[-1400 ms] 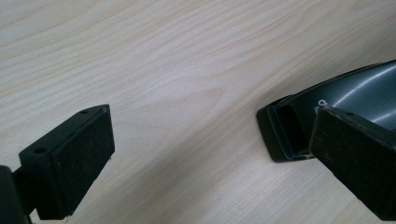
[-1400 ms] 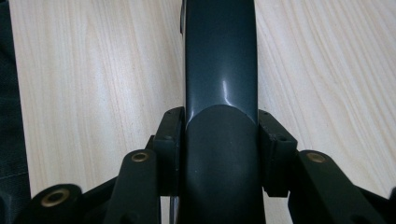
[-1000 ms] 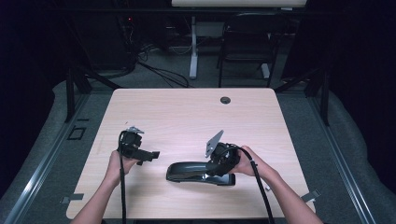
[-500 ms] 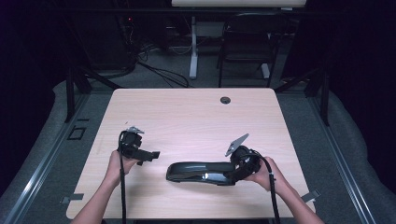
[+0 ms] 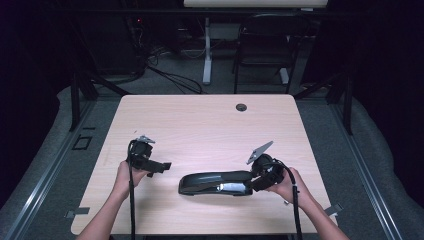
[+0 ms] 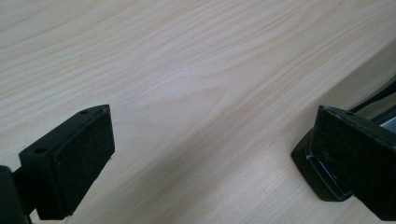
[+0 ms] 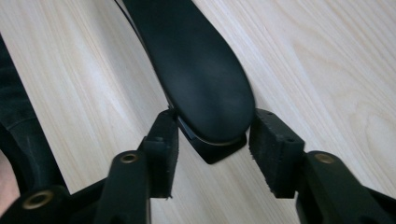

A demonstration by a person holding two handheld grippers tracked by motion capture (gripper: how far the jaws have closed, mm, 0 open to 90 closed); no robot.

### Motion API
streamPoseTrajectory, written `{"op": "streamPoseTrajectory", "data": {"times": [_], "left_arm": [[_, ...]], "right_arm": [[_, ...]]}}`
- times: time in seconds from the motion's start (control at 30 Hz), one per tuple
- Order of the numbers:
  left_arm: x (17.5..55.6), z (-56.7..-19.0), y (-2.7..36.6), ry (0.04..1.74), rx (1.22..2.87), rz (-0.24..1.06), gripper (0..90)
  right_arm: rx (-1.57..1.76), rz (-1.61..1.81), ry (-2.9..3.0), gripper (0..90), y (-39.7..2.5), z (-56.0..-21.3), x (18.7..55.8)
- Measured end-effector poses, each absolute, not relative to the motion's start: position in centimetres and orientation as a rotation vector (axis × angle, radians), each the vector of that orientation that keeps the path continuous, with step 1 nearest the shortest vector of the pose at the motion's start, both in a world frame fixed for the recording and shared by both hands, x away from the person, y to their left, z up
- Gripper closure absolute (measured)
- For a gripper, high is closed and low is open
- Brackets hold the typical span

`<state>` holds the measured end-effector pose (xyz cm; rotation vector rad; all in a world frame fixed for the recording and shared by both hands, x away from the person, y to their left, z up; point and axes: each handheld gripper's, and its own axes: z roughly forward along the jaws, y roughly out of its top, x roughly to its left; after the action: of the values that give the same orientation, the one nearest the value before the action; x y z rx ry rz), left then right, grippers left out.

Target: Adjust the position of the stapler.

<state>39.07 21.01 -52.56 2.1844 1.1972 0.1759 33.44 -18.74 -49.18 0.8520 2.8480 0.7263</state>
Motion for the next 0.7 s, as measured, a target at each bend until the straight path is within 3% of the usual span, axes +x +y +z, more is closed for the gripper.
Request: {"op": "streamPoseTrajectory", "data": {"times": [0.23, 0.37, 0.7], "left_arm": [[39.1, -52.6, 21.0, 1.198, 2.185, 0.179, 0.2], [39.2, -52.7, 20.9, 1.199, 2.192, 0.174, 0.2], [39.5, -52.9, 21.0, 1.207, 2.189, 0.171, 0.2]], "right_arm": [[0.828, 0.699, 2.844, 58.9, -18.7, -49.3, 33.7], [0.848, 0.714, 2.816, 66.6, -19.0, -49.6, 34.3], [0.871, 0.715, 2.808, 65.7, -18.8, -49.7, 34.6]]}}
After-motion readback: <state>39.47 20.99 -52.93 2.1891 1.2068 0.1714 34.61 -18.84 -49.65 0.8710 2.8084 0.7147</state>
